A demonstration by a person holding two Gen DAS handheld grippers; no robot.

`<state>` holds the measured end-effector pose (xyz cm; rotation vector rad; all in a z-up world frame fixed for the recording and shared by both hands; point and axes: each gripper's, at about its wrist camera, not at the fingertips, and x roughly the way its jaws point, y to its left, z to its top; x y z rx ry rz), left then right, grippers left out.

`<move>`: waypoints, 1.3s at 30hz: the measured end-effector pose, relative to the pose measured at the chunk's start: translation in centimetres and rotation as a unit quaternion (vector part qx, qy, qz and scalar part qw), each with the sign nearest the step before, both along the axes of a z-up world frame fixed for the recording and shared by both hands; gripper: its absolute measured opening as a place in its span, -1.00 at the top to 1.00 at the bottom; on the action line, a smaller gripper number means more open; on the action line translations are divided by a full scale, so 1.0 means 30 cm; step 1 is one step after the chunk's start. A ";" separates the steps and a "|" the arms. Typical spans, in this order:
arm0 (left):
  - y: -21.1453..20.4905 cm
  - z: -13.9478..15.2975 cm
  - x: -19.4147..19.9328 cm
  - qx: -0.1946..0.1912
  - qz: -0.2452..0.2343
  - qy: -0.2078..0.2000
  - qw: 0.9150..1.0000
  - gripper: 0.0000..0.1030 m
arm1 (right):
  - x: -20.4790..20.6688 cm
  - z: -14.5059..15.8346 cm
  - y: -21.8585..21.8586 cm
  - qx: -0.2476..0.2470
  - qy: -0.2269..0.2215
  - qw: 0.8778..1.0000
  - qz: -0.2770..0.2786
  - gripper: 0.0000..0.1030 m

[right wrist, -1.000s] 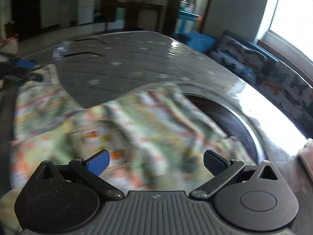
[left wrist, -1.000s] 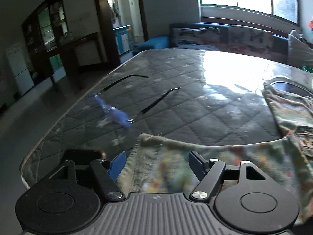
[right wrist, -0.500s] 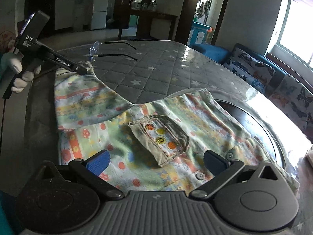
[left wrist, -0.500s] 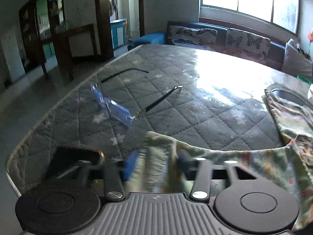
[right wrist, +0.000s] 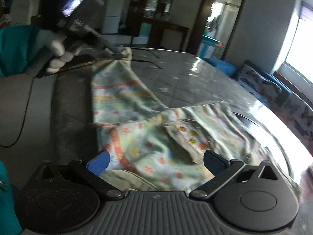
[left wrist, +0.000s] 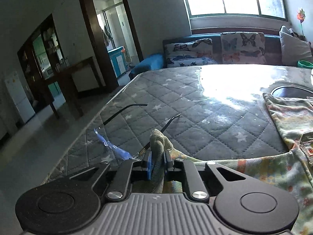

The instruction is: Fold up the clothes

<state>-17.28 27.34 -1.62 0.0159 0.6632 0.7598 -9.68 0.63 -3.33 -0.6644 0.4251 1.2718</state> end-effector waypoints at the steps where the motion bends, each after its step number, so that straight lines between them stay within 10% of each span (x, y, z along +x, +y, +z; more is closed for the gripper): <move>1: 0.004 -0.007 0.003 0.000 0.001 0.003 1.000 0.75 | 0.014 0.001 -0.005 0.004 0.003 1.000 -0.018 -1.00; 18: 0.064 -0.070 0.017 -0.027 0.017 0.033 0.999 0.51 | 0.066 -0.027 -0.109 -0.015 0.036 0.997 -0.059 -1.00; 29: 0.030 0.018 -0.099 -0.069 0.037 -0.027 0.997 -0.09 | 0.142 -0.030 -0.109 -0.007 0.040 0.992 -0.115 -1.00; 39: 0.058 -0.040 -0.184 -0.121 0.116 -0.042 0.985 -0.12 | 0.163 -0.023 -0.147 0.009 0.072 0.989 -0.125 -1.00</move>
